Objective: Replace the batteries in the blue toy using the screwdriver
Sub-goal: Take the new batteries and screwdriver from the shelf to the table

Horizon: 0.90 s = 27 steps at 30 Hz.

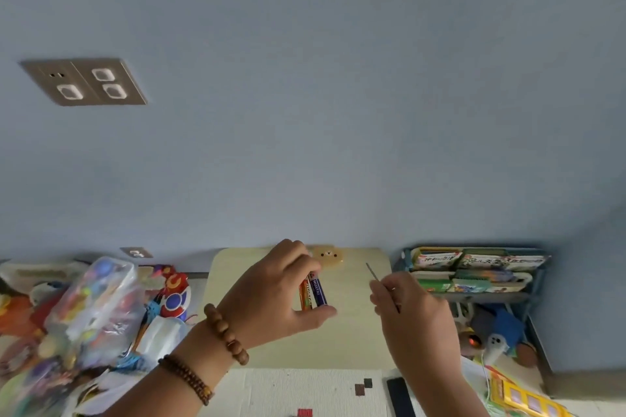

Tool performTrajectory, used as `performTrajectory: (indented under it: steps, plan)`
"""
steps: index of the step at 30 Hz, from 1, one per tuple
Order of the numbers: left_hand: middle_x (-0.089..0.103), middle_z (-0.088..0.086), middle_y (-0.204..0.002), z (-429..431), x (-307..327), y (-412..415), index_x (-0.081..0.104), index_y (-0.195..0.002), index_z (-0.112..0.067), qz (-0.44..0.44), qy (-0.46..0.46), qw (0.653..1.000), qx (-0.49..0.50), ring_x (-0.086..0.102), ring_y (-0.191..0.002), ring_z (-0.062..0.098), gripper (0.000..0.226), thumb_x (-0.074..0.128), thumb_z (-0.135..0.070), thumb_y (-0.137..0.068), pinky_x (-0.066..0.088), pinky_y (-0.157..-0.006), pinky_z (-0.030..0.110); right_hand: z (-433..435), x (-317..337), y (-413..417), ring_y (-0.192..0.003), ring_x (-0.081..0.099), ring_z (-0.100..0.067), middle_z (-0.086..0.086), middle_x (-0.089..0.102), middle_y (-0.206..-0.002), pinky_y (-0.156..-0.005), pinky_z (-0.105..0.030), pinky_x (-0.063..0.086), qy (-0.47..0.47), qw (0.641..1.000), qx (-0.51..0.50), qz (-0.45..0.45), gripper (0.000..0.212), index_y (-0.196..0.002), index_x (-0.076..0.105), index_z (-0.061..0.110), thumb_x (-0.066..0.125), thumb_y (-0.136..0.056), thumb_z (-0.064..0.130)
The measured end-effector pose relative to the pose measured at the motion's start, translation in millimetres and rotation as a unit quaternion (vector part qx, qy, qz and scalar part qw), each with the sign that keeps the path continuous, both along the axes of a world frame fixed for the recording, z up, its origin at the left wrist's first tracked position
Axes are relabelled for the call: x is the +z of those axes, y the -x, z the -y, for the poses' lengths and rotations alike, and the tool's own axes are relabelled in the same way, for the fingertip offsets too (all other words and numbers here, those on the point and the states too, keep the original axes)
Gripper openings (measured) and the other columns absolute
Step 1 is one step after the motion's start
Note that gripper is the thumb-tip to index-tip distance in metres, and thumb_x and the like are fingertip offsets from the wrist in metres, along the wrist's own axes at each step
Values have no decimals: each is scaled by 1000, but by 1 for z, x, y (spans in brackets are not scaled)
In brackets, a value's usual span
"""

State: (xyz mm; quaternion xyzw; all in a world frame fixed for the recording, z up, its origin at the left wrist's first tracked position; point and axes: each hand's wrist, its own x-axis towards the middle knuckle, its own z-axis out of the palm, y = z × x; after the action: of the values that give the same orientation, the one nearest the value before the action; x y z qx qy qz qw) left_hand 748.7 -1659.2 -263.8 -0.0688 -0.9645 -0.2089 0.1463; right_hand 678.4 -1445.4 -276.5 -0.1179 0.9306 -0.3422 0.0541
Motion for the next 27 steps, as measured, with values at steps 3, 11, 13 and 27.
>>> performTrajectory:
  steps: [3,11,13,27]
  plan:
    - [58,-1,-96,17,-56,4,68,-95,-14,5,1,1000,-7,54,-91,9,49,75,-58,-75,45,-77,10,14,-39,5,-61,66,-8,12,68,-73,-54,-31,56,-1,999,-7,-41,15,-76,72,27,72,-87,37]
    - [57,-2,-90,54,-311,29,68,-93,-13,-8,3,1000,16,55,-82,14,48,76,-57,-74,55,-68,28,47,-296,23,-50,53,-3,11,59,-60,-47,-18,41,-8,997,4,-74,12,-72,75,24,79,-83,23]
    - [57,-2,-90,58,-377,33,68,-93,-13,2,-2,1000,14,56,-80,14,49,77,-56,-74,54,-70,27,54,-358,24,-46,48,0,12,57,-56,-45,-11,32,-9,996,-7,-83,13,-71,75,21,78,-83,22]
    - [56,-1,-88,67,-578,52,65,-87,-12,-13,23,1000,5,54,-80,16,47,77,-55,-71,53,-72,29,79,-554,62,-58,63,-15,5,65,-56,-57,-37,56,7,1000,17,-12,21,-69,66,21,67,-88,30]
